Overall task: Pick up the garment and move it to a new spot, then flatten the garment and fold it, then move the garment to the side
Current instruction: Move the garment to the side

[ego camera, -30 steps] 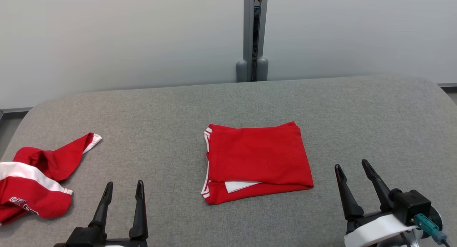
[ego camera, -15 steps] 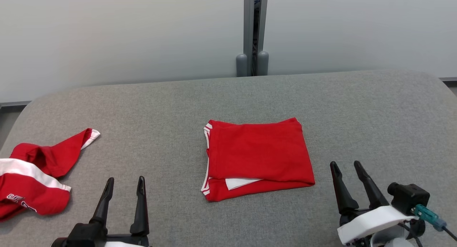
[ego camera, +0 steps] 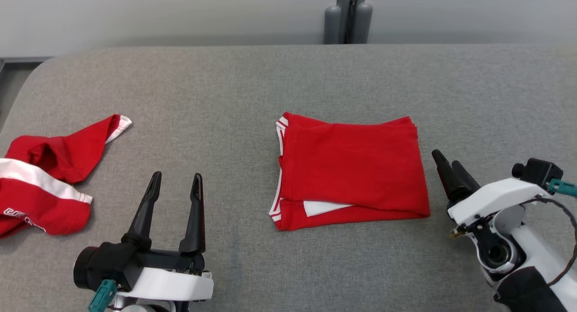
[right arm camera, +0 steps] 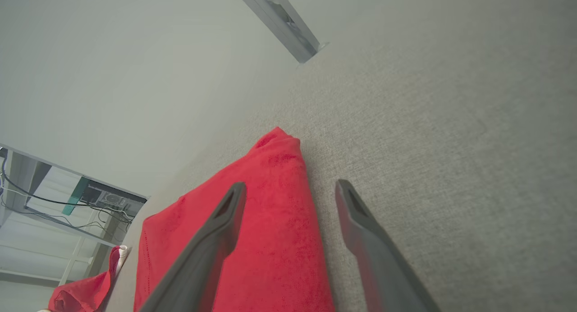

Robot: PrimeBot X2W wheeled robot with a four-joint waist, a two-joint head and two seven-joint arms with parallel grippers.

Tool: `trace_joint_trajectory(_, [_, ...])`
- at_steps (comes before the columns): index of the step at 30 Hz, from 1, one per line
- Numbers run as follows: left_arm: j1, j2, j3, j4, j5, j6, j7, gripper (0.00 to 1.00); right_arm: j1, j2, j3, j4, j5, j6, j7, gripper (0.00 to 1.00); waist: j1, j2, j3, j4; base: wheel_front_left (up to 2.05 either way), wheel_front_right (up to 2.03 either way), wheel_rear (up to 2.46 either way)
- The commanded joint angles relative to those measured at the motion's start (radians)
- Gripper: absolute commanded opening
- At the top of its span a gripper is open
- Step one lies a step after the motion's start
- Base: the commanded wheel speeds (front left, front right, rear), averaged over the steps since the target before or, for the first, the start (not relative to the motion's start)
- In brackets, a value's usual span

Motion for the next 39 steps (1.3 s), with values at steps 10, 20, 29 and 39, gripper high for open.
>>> trace_joint_trajectory(10, [-0.058,0.003,-0.010,0.002,-0.005,0.012,-0.002,1.00,-0.060,-0.067,0.104,0.059,0.189,0.000,0.156,1.00,0.0000,0.0000,0.090,0.062,0.00,0.00,0.00])
trace_joint_trajectory(20, [-0.069,0.003,-0.017,-0.003,0.001,0.015,-0.002,1.00,-0.079,-0.085,0.194,0.020,0.219,0.000,0.128,0.00,0.0000,0.0000,0.086,0.056,0.00,0.00,0.00])
trace_joint_trajectory(29, [-0.072,0.003,-0.003,-0.020,0.015,-0.002,-0.002,1.00,-0.186,-0.150,0.333,0.104,0.008,0.000,-0.102,0.00,0.0000,0.0000,0.102,0.015,0.00,0.00,0.00])
trace_joint_trajectory(39, [-0.109,0.003,-0.010,-0.062,0.034,-0.045,-0.002,1.00,-0.376,-0.151,0.328,0.255,-0.320,0.000,-0.156,0.00,0.0000,0.0000,0.161,-0.080,0.00,0.00,0.00])
